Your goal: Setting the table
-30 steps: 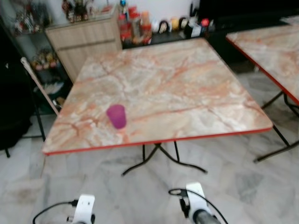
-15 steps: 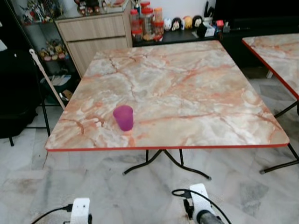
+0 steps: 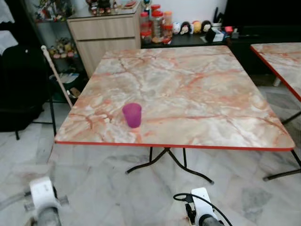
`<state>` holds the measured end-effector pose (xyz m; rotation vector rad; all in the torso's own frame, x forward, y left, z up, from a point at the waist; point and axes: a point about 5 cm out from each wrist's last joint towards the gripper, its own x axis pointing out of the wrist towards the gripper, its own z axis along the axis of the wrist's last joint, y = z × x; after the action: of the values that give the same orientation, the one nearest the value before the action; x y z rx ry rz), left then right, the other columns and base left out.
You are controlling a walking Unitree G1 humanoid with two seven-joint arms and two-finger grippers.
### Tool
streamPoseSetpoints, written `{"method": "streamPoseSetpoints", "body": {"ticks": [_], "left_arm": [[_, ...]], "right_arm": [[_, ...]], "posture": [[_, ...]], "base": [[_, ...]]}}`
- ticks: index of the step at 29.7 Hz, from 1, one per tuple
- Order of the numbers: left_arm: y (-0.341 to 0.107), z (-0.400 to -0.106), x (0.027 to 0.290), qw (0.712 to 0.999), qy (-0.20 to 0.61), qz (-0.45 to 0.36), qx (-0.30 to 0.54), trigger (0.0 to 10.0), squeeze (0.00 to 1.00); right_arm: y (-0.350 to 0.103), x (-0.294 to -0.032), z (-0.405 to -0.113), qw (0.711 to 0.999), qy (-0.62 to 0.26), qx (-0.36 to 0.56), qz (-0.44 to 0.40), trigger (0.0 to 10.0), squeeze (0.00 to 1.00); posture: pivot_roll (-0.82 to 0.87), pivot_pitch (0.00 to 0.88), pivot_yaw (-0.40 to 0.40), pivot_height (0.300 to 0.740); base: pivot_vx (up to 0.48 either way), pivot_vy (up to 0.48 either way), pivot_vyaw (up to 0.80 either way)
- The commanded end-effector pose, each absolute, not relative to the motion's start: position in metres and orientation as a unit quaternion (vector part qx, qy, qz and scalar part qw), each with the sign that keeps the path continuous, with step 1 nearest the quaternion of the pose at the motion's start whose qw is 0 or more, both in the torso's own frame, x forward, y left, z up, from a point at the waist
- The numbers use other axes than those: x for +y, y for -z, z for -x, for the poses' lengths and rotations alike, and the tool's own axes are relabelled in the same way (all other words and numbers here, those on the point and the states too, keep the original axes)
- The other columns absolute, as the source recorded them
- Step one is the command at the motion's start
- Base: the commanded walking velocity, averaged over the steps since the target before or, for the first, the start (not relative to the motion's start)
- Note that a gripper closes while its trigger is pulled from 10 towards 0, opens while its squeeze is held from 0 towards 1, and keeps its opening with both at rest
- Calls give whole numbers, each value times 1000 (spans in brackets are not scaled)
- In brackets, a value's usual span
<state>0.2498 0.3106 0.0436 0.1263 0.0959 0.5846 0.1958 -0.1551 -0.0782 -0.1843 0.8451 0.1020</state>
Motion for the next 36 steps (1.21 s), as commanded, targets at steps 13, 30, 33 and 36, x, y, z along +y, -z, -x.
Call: {"method": "streamPoseSetpoints", "body": {"ticks": [13,30,33,36], "left_arm": [[-144,-337,257,987,-117,-27,-104,10000,1000],[-151,-363,156,992,96,-6,-79,10000,0],[-144,-362,158,994,87,3,-70,10000,0],[-149,-361,160,993,76,16,-85,10000,0]], "right_arm": [[78,-152,-198,907,-48,410,86,10000,0],[79,-149,-196,906,-46,412,83,10000,0],[78,-149,-197,907,-47,410,82,10000,0],[76,-148,-200,911,-47,404,76,10000,0]], "posture": [[24,0,99,740],[5,0,115,740],[0,0,116,740],[2,0,111,740]], "base": [[0,0,0],[0,0,0],[0,0,0],[0,0,0]]}}
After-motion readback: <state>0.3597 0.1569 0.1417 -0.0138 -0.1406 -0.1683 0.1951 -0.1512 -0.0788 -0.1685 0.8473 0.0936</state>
